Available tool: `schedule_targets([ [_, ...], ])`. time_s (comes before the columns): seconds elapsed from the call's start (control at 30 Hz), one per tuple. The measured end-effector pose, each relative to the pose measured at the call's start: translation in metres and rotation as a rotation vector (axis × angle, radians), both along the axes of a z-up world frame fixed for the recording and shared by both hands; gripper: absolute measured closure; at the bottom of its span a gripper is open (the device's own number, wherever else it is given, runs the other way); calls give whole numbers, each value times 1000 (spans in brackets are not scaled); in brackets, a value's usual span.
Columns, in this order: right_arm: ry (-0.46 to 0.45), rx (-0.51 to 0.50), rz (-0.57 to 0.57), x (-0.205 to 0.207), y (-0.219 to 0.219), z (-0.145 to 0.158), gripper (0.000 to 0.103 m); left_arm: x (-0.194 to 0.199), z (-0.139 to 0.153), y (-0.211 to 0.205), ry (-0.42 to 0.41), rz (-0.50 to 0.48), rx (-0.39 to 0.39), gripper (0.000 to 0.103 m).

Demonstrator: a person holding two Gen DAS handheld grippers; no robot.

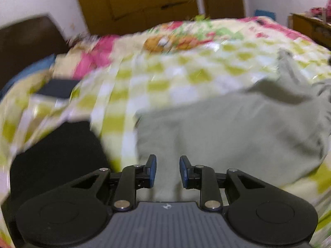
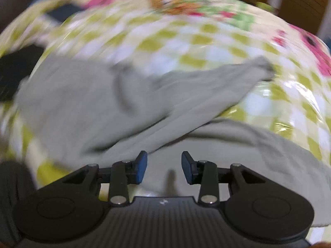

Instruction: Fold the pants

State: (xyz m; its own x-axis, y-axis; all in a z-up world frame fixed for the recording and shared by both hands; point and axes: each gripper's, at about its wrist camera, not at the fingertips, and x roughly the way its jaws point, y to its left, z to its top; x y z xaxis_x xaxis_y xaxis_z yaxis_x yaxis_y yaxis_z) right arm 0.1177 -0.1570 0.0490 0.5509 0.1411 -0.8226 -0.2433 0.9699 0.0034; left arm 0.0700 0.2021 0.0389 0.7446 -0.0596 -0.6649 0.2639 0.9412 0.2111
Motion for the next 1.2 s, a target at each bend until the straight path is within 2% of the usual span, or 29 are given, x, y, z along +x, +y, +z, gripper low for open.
schedule_targets([
  [0.07, -21, 33, -61, 22, -17, 2, 62, 1, 10, -22, -27, -50, 10, 61],
  [0.2, -39, 82, -178, 81, -51, -8, 61, 12, 17, -77, -10, -167, -70, 61],
  [0.33, -34, 218, -363, 143, -89, -24, 61, 26, -1, -138, 41, -288, -166, 60],
  [0.43, -65, 298, -468, 180, -109, -31, 61, 35, -14, -173, 96, -346, -230, 60],
  [0.5, -81, 280, -491, 200, -113, -33, 61, 36, -20, -189, 123, -383, -249, 60],
  [0.6, -75, 247, -522, 222, -114, -40, 61, 33, -32, -207, 148, -424, -234, 60],
  [0.73, -77, 237, -539, 225, -119, -45, 65, 23, -41, -215, 172, -452, -218, 60],
  [0.83, -78, 264, -552, 216, -129, -45, 76, 19, -41, -213, 179, -456, -221, 60],
  [0.9, -70, 263, -549, 211, -136, -43, 88, 21, -41, -212, 179, -452, -219, 60],
  [0.93, -65, 260, -548, 208, -138, -42, 91, 21, -41, -211, 179, -449, -216, 60],
  [1.13, -66, 286, -571, 192, -156, -36, 95, 21, -39, -211, 174, -442, -220, 59],
  [1.2, -56, 324, -590, 194, -162, -39, 90, 23, -41, -213, 175, -445, -214, 59],
])
